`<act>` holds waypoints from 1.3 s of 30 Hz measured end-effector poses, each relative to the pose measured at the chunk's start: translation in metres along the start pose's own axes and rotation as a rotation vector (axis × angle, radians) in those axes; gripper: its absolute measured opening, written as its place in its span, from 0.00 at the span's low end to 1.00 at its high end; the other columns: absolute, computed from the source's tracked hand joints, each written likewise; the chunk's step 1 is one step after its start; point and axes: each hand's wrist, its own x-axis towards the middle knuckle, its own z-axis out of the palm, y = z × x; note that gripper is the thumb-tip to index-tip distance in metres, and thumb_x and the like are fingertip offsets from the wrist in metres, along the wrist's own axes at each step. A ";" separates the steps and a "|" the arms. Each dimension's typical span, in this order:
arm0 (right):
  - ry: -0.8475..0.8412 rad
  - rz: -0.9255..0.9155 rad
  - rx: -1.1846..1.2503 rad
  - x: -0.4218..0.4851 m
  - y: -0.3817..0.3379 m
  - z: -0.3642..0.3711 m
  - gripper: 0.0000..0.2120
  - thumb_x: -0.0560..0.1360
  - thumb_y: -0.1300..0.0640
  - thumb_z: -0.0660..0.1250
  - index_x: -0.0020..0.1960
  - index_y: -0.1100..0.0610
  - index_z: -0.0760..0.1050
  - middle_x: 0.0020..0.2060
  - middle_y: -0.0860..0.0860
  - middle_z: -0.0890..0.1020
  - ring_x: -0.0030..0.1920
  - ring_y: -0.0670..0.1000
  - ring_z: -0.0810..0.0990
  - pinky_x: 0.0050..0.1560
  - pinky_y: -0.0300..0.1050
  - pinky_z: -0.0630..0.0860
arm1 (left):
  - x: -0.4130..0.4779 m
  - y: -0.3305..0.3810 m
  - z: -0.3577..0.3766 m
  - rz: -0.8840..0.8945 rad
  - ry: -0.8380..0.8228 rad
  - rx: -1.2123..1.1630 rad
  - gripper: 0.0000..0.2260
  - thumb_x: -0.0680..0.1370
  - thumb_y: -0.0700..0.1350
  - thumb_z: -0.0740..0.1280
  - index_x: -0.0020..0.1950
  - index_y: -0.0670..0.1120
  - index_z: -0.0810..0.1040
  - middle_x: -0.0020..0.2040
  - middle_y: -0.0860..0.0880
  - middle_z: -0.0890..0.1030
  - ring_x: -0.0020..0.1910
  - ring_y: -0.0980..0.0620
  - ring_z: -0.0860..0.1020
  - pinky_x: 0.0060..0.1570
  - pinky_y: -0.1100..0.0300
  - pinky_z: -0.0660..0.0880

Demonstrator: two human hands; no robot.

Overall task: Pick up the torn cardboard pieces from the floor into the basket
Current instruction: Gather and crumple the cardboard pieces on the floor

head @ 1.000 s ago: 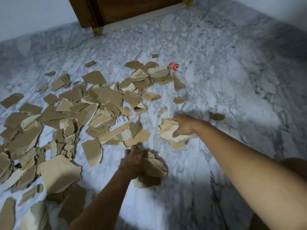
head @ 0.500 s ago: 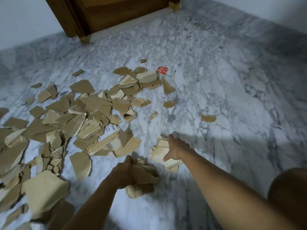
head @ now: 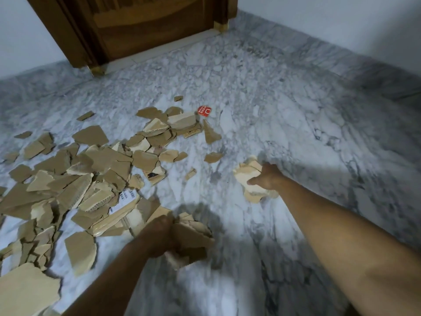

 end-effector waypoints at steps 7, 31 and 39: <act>0.100 -0.018 0.059 0.004 0.018 0.037 0.41 0.71 0.44 0.75 0.72 0.64 0.61 0.68 0.61 0.72 0.66 0.62 0.74 0.58 0.51 0.73 | -0.008 0.009 0.022 0.059 0.116 0.052 0.25 0.70 0.55 0.74 0.62 0.48 0.73 0.56 0.48 0.76 0.54 0.50 0.73 0.50 0.59 0.69; -0.137 -0.348 0.056 -0.088 -0.174 0.055 0.40 0.52 0.40 0.81 0.61 0.51 0.76 0.55 0.48 0.82 0.53 0.51 0.80 0.54 0.47 0.78 | 0.003 -0.073 -0.269 -0.122 0.149 0.379 0.30 0.74 0.54 0.72 0.70 0.41 0.69 0.66 0.42 0.76 0.64 0.42 0.74 0.60 0.54 0.70; -0.013 -0.296 -0.138 -0.157 -0.208 0.022 0.36 0.51 0.42 0.79 0.56 0.54 0.77 0.53 0.53 0.82 0.52 0.56 0.81 0.54 0.49 0.80 | -0.026 -0.029 -0.244 -0.079 0.245 0.238 0.35 0.68 0.61 0.75 0.65 0.40 0.73 0.63 0.40 0.76 0.61 0.42 0.76 0.57 0.54 0.72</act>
